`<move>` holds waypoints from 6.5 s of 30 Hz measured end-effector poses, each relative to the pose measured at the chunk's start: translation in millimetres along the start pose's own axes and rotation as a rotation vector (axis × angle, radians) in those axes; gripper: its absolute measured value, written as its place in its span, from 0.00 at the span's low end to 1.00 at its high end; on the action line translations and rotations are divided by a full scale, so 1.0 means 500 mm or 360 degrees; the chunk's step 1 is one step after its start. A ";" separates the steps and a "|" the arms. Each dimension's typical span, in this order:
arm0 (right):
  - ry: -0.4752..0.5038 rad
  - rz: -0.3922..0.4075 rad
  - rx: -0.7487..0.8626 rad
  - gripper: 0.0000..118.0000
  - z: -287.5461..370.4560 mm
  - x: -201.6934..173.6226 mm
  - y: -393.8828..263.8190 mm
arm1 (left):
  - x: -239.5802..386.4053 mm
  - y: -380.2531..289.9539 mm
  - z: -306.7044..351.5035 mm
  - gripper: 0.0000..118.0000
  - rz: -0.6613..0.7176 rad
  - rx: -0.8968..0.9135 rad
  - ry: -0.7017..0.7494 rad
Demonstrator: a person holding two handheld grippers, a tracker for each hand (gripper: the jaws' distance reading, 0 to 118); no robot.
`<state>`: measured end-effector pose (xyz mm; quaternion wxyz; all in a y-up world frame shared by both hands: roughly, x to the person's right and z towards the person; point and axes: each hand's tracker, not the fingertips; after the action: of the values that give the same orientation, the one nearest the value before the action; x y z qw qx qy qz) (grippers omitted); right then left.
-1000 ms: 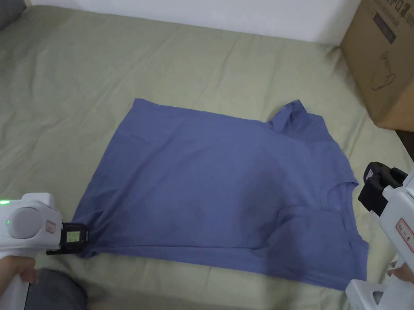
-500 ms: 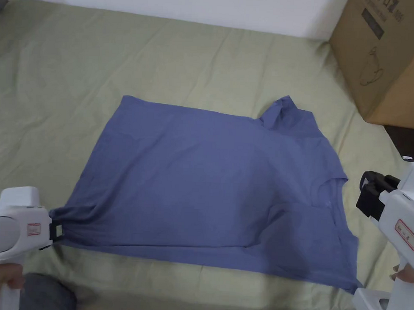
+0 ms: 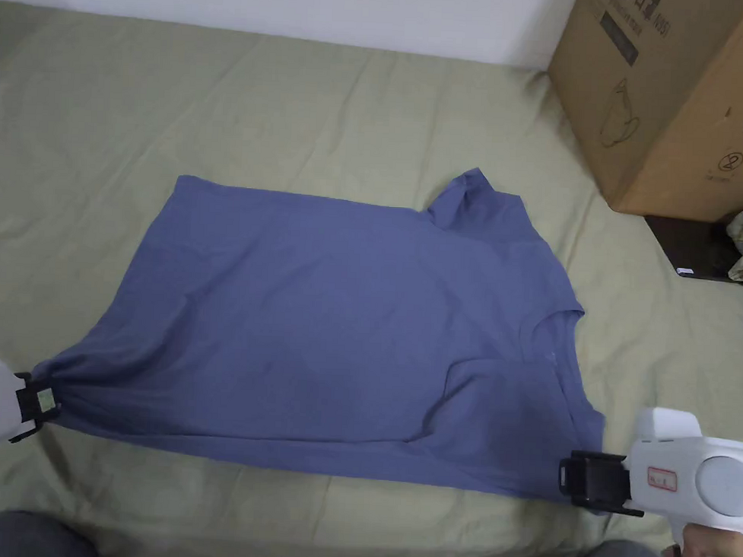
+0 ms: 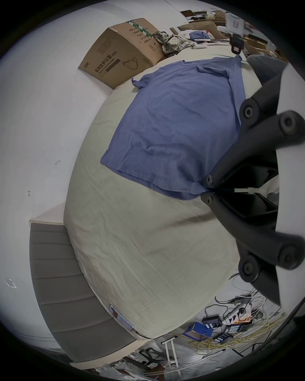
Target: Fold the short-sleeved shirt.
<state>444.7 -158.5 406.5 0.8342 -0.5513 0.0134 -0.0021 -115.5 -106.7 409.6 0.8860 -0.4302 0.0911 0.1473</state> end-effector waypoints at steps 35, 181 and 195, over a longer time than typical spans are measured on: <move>-0.0271 -0.0339 0.0109 0.20 -0.146 0.057 0.488 | 0.121 0.340 -0.356 0.29 0.0357 -0.0111 0.0051; -0.0129 -0.0002 0.1431 0.00 0.255 -0.156 0.186 | 0.217 0.137 0.081 0.00 -0.0514 0.0888 -0.0178; -0.0117 -0.0007 0.1347 0.00 0.204 -0.160 0.282 | 0.202 0.382 -0.239 1.00 -0.0400 0.0017 -0.0055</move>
<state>365.4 -8.2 318.4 0.9869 -0.1599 -0.0196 0.0104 -89.6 -70.3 166.8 0.9011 -0.4310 0.0220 0.0419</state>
